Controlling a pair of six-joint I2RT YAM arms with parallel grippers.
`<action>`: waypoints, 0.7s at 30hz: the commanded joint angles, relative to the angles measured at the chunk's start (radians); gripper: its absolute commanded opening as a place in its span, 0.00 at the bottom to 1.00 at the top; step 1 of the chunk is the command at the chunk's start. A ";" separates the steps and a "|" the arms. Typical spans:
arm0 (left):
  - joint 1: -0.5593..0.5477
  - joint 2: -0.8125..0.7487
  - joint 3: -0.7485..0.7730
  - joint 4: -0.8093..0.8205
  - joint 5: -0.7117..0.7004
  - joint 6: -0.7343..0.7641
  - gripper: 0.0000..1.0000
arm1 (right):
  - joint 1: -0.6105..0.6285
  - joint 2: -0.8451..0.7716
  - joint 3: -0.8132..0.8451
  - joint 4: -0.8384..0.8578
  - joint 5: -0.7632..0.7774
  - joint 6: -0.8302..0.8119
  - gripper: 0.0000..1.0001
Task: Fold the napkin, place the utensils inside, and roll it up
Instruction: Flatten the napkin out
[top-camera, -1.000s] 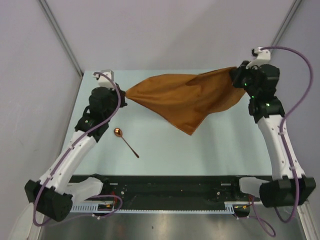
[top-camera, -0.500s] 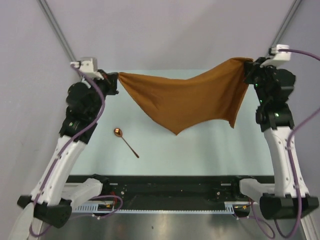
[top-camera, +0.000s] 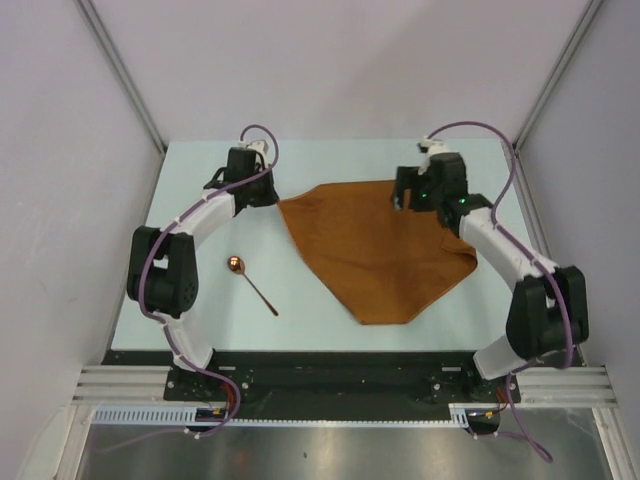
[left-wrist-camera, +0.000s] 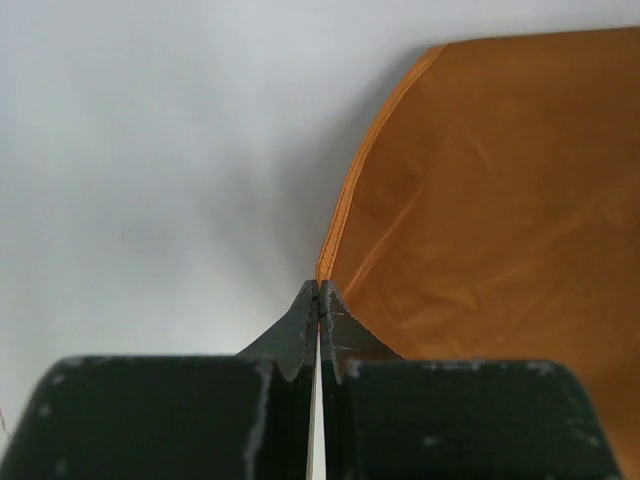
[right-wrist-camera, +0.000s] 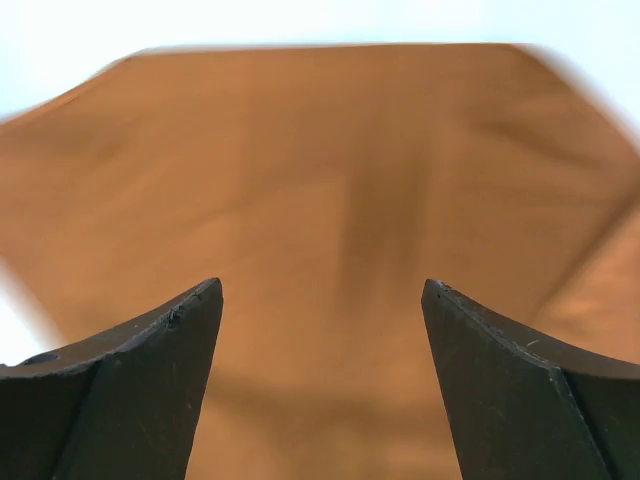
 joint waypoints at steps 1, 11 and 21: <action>0.006 -0.043 0.067 -0.002 0.039 0.014 0.00 | 0.183 -0.171 -0.102 -0.110 0.127 0.068 0.86; 0.021 -0.048 0.048 0.021 0.081 -0.016 0.00 | 0.556 -0.309 -0.191 -0.406 0.170 0.255 0.68; 0.023 -0.078 0.053 0.019 0.130 -0.032 0.00 | 0.928 -0.309 -0.363 -0.421 0.274 0.499 0.78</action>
